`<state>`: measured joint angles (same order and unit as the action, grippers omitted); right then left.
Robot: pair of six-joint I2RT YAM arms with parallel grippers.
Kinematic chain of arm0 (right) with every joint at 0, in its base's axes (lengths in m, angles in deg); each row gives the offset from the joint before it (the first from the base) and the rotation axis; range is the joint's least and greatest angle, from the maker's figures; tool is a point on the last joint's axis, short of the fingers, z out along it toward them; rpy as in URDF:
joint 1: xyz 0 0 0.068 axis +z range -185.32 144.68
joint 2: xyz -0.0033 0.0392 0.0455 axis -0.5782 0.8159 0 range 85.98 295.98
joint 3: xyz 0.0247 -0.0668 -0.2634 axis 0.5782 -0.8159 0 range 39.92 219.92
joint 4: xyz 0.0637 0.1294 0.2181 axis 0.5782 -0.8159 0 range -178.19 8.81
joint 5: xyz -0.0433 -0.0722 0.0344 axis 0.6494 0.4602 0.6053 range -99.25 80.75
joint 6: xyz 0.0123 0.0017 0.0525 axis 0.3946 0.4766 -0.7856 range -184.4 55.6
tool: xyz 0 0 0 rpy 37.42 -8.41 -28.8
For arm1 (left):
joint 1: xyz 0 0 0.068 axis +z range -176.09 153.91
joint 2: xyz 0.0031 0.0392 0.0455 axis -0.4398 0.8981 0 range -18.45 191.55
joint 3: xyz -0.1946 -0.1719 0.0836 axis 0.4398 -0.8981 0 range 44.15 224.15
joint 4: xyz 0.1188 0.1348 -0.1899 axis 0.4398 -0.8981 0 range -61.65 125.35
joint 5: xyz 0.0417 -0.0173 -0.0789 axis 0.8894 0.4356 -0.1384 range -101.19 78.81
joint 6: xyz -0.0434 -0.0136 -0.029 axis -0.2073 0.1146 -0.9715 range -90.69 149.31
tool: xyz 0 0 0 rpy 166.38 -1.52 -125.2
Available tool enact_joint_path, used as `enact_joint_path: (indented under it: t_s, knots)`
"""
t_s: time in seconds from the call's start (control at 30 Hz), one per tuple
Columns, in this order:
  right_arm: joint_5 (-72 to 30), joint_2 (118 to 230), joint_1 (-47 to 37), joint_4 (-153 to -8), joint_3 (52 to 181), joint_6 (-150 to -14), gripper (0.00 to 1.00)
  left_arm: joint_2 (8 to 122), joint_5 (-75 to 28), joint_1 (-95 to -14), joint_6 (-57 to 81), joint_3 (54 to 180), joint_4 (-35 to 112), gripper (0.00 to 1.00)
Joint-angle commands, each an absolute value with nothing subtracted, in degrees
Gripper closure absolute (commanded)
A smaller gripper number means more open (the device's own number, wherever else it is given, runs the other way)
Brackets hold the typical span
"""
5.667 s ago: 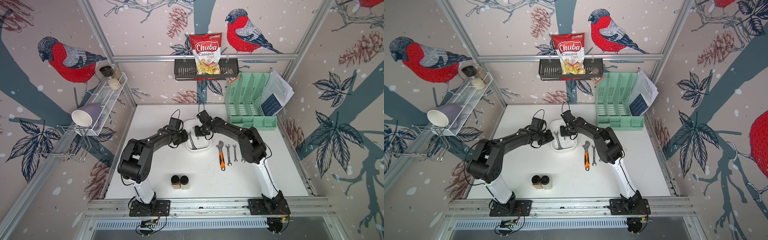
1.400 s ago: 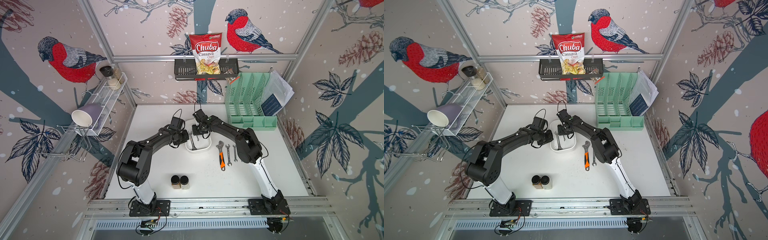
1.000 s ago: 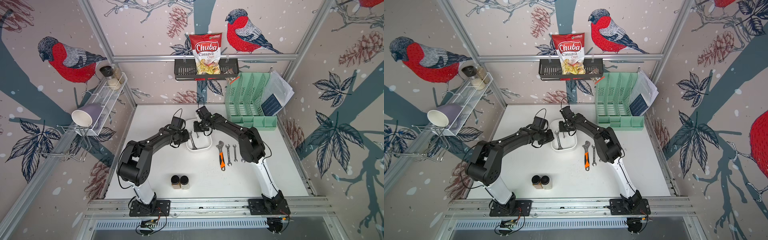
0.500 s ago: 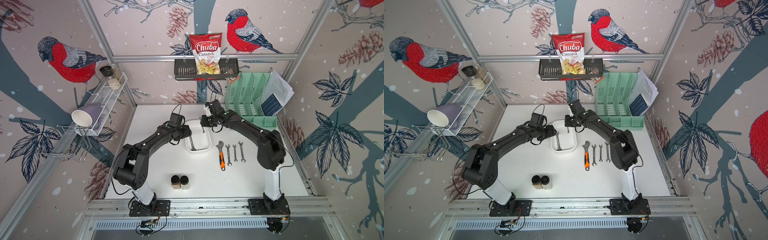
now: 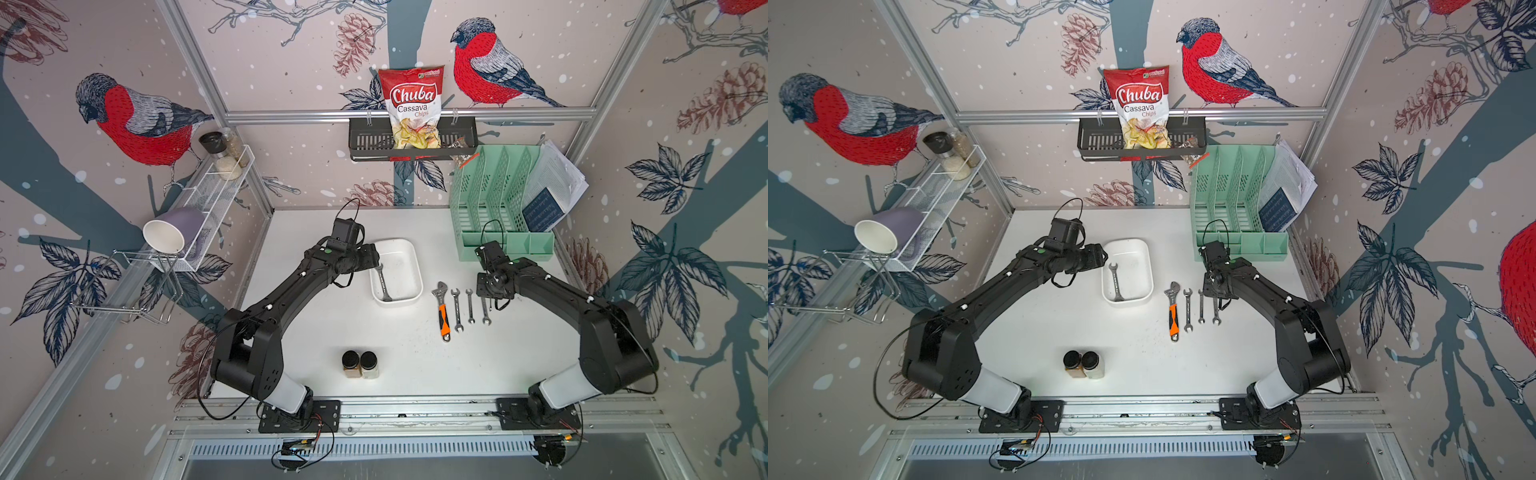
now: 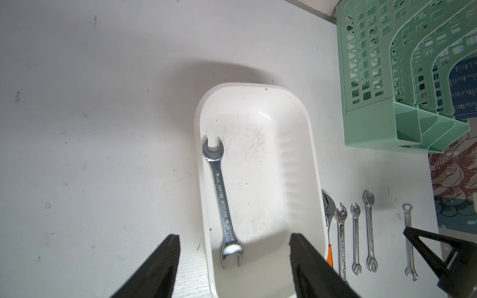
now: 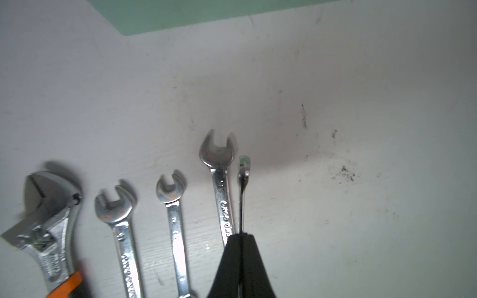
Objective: Take out the wrench from the storage box
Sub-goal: Place the wrench at the center of the board.
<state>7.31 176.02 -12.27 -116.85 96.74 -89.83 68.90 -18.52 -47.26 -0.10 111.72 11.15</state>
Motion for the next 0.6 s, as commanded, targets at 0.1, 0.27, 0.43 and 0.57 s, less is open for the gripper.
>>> enact_joint_path:
  t_s: [0.1, 0.27, 0.43, 0.57]
  knots:
    - [15.04, 182.1, -13.21, -118.44, 96.69, -84.86, 0.95, 66.22, -19.93, -47.37, 1.05, 109.48, 11.7, 0.29]
    - [17.12, 185.86, -13.94, -117.99, 96.72, -82.54, 0.93, 65.66, -20.66, -47.36, 0.96, 109.29, 12.02, 0.28]
    - [17.78, 186.88, -13.7, -117.73, 96.87, -81.45, 0.9, 66.0, -20.77, -47.36, 0.7, 109.41, 11.97, 0.28]
    - [18.87, 186.14, -13.5, -117.93, 96.7, -80.87, 0.75, 66.36, -20.6, -47.41, 0.63, 109.45, 11.86, 0.28]
